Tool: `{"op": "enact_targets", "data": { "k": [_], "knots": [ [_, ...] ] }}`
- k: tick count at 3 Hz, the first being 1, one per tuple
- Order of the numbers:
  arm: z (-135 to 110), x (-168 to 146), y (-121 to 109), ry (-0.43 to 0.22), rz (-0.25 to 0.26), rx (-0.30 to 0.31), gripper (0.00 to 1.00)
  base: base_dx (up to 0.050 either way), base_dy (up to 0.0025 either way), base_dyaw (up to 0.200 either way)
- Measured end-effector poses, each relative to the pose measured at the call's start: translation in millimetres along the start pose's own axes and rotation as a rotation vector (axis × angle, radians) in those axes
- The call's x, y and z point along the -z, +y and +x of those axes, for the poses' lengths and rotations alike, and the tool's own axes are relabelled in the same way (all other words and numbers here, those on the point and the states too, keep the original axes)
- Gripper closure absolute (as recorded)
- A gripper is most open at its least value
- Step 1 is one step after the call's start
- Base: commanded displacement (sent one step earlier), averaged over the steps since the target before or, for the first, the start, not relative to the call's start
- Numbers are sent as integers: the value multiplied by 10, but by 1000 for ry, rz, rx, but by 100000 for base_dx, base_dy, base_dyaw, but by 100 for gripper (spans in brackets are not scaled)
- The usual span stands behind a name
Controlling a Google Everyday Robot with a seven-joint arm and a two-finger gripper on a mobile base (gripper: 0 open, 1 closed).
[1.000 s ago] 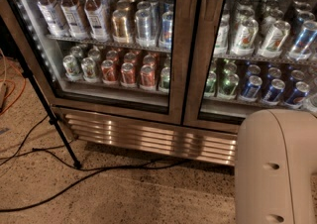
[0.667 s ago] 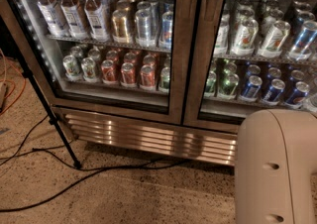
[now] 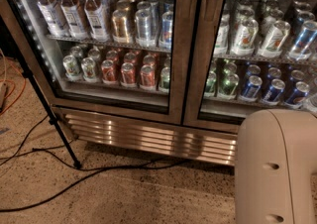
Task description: Open right fridge door
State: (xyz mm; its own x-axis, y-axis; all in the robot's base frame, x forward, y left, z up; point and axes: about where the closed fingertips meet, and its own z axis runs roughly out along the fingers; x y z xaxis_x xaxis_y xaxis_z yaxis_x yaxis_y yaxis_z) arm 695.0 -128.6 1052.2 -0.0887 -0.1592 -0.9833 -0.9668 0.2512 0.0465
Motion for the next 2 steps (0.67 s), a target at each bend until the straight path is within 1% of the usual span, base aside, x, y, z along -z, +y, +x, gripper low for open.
{"op": "enact_targets", "data": {
  "k": [2],
  "knots": [
    [-4, -1, 4, 0, 0, 0, 11, 0, 0, 0]
  ]
}}
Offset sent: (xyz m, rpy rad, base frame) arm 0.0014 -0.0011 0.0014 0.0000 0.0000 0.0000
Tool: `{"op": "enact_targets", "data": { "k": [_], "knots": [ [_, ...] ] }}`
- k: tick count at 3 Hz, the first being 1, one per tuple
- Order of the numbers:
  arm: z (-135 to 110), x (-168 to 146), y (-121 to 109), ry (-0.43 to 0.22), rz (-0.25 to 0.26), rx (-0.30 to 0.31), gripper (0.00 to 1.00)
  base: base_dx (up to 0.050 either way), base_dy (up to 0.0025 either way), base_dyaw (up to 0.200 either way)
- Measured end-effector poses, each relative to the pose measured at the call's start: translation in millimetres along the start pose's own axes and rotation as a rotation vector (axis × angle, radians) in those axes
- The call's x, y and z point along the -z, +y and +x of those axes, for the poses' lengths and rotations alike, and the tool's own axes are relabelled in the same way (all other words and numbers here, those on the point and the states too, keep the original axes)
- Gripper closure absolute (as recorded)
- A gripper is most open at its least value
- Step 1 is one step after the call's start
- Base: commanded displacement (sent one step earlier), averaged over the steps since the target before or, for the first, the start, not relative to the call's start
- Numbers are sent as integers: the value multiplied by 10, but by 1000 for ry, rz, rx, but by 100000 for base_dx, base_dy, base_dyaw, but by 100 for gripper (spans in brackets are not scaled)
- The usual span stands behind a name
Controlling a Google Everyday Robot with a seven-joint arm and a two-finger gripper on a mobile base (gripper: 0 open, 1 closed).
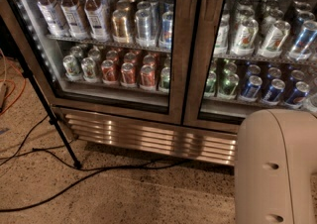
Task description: Open right fridge door
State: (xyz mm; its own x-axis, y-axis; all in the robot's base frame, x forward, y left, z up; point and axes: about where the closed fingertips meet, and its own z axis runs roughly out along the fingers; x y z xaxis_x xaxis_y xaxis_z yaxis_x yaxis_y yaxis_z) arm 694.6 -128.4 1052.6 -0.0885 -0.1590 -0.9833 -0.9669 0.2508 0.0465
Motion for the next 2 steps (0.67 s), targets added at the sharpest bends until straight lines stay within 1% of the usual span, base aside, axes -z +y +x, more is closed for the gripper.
{"op": "enact_targets", "data": {
  "k": [1, 2],
  "knots": [
    [-20, -32, 33, 1, -12, 4, 0, 0, 0, 0],
    [-54, -49, 57, 1, -12, 4, 0, 0, 0, 0]
  ]
}}
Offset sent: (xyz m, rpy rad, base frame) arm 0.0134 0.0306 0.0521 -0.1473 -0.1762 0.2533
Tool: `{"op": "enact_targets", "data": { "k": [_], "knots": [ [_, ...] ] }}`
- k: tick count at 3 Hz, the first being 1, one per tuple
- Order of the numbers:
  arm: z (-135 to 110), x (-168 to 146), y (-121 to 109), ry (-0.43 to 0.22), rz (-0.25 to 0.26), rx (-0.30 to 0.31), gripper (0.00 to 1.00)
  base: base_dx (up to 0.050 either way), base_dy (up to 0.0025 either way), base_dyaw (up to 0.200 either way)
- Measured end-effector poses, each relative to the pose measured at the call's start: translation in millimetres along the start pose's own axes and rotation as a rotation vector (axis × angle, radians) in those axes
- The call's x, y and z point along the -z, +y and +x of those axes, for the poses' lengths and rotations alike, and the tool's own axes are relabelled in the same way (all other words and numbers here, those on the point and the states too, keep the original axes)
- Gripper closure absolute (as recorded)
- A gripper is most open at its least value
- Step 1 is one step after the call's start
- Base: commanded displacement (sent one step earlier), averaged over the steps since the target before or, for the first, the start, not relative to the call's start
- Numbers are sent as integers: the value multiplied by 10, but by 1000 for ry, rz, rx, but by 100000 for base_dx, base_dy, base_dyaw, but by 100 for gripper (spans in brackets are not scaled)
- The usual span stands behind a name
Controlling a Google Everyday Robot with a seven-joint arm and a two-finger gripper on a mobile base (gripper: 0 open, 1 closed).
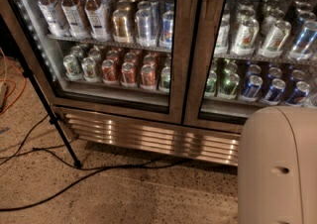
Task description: Open right fridge door
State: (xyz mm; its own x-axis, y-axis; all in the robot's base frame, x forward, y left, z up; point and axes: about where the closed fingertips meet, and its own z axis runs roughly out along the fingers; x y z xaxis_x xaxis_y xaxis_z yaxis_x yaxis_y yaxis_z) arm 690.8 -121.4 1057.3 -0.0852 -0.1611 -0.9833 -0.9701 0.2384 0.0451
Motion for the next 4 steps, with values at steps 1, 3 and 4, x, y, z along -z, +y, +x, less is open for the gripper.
{"op": "enact_targets", "data": {
  "k": [1, 3, 4],
  "knots": [
    [-39, -14, 85, 0, 0, 0, 0, 0, 0, 0],
    [-55, -44, 158, -1, -10, 8, 0, 0, 0, 0],
    [-44, -43, 182, 2, -14, 15, 0, 0, 0, 0]
  ]
}}
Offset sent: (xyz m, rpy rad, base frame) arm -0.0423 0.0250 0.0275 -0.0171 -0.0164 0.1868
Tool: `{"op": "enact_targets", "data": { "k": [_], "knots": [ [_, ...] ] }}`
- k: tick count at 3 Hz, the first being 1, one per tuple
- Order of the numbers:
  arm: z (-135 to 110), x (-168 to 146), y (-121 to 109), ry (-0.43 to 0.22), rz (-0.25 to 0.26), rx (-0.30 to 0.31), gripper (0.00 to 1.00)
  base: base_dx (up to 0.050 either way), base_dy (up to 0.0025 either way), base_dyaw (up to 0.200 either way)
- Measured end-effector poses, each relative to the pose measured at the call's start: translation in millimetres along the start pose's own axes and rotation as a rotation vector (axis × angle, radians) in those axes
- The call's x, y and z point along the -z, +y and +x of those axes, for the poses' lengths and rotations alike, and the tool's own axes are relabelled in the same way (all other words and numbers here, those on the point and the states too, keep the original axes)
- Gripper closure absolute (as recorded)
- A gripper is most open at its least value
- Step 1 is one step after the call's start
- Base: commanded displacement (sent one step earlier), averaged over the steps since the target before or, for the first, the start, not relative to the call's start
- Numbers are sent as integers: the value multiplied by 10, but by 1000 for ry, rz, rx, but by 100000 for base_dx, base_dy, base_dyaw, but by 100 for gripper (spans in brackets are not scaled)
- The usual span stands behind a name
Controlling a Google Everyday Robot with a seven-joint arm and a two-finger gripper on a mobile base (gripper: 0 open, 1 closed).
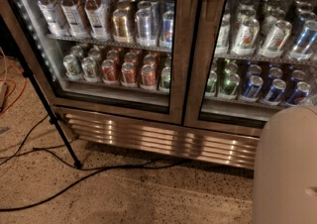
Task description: Open right fridge door
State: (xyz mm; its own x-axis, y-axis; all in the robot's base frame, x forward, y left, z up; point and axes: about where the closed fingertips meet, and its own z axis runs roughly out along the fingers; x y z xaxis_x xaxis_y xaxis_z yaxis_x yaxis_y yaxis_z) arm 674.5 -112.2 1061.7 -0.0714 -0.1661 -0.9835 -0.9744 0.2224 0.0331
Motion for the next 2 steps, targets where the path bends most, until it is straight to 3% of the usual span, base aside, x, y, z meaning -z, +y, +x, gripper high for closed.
{"op": "enact_targets", "data": {
  "k": [2],
  "knots": [
    [90, -126, 22, 26, -43, -7, 0, 0, 0, 0]
  ]
}}
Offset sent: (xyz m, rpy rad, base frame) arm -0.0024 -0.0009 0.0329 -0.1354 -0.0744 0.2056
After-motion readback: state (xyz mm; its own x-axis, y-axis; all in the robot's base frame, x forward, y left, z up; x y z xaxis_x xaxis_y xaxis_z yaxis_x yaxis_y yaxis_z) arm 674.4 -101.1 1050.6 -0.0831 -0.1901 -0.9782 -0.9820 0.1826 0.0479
